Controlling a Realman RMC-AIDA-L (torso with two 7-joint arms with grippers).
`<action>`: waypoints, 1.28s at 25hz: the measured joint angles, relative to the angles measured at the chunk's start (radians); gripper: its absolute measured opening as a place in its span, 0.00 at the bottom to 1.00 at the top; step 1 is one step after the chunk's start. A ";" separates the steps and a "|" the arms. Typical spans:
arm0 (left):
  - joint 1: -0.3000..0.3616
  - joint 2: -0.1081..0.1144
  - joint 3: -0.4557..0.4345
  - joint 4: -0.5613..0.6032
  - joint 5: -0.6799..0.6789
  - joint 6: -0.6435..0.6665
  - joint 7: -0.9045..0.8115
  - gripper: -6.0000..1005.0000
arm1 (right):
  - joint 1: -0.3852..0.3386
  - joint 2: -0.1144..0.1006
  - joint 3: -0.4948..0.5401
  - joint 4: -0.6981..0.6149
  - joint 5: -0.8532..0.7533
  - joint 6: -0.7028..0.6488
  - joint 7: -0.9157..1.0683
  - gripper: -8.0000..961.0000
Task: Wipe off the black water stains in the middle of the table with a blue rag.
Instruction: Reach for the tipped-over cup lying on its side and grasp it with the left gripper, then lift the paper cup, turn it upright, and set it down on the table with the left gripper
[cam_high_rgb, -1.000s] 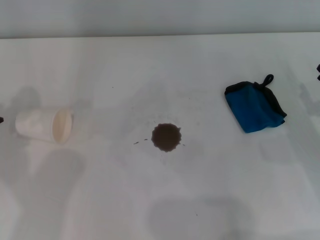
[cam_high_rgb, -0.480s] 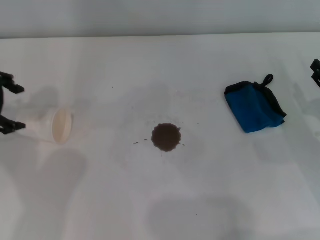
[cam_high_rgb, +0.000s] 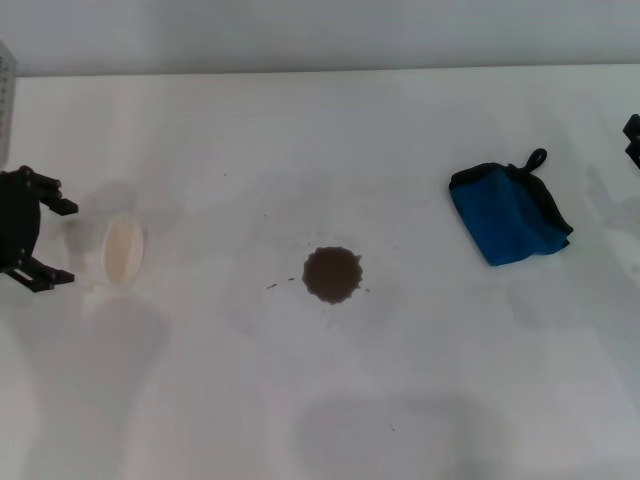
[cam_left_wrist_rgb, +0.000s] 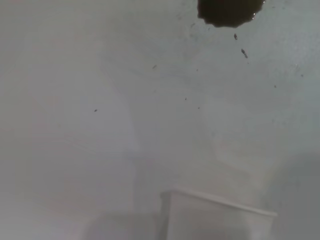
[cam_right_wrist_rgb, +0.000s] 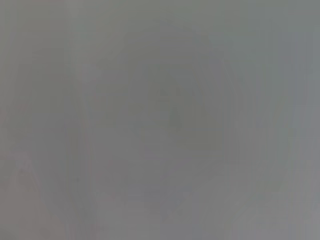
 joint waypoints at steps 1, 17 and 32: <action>0.005 0.001 -0.001 0.022 -0.001 -0.022 0.001 0.87 | 0.000 0.000 0.000 0.000 0.000 0.002 0.000 0.61; 0.067 0.002 -0.001 0.194 -0.053 -0.176 -0.001 0.87 | -0.003 0.000 0.000 0.000 0.000 0.003 0.001 0.61; 0.108 0.002 -0.003 0.200 -0.224 -0.139 -0.019 0.77 | -0.003 -0.002 -0.001 -0.004 0.000 0.000 0.001 0.60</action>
